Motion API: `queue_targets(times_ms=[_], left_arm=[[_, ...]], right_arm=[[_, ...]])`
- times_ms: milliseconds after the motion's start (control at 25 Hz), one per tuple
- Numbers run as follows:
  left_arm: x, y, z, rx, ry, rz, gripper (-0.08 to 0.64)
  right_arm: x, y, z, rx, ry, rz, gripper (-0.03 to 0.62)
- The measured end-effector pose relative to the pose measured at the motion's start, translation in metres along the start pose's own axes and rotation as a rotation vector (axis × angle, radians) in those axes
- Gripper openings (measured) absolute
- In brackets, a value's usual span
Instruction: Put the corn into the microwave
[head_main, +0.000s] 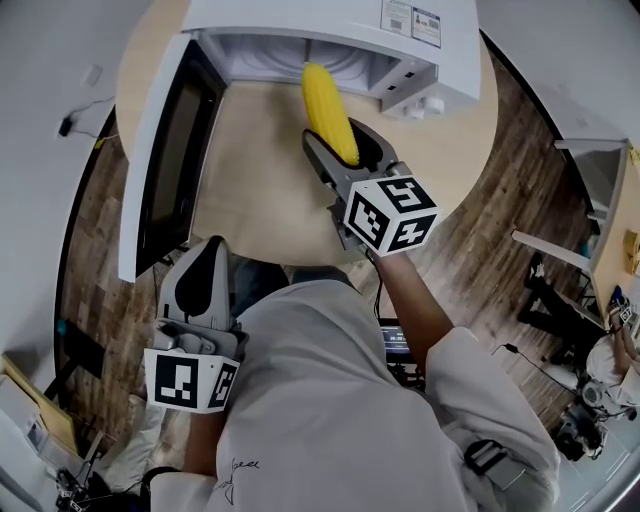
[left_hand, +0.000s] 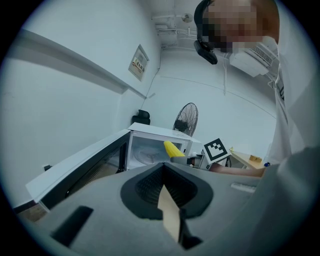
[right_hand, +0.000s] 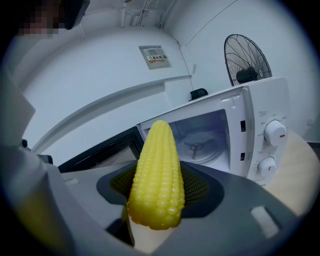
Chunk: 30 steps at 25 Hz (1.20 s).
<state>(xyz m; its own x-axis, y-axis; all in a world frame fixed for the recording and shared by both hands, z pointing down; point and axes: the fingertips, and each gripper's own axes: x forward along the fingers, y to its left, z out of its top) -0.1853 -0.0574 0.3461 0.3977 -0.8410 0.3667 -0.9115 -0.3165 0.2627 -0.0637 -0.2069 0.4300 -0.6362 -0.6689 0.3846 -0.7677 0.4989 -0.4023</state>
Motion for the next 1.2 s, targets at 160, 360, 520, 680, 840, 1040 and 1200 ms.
queue_targets(times_ms=[160, 360, 520, 680, 840, 1040, 1200], left_arm=[[-0.003, 0.005, 0.0, 0.007, 0.01, 0.007, -0.008], [-0.002, 0.007, 0.0, -0.001, 0.004, 0.016, -0.008], [-0.003, 0.011, 0.0, 0.001, 0.007, 0.019, -0.008], [-0.002, 0.013, 0.001, 0.001, 0.006, 0.019, -0.008], [0.0, 0.012, -0.001, -0.001, 0.016, 0.012, -0.008], [0.001, 0.015, 0.001, 0.003, 0.018, 0.012, -0.008], [0.0, 0.018, 0.0, 0.001, 0.025, 0.02, -0.008]], right_arm=[[0.013, -0.003, -0.006, 0.006, 0.005, -0.011, 0.262], [0.025, -0.013, -0.009, -0.01, 0.026, -0.028, 0.262], [0.037, -0.02, -0.012, -0.013, 0.037, -0.044, 0.262], [0.047, -0.03, -0.011, -0.022, 0.037, -0.064, 0.262], [0.056, -0.038, -0.014, -0.018, 0.051, -0.076, 0.261], [0.067, -0.045, -0.011, -0.018, 0.042, -0.088, 0.261], [0.078, -0.053, -0.01, -0.016, 0.042, -0.103, 0.261]])
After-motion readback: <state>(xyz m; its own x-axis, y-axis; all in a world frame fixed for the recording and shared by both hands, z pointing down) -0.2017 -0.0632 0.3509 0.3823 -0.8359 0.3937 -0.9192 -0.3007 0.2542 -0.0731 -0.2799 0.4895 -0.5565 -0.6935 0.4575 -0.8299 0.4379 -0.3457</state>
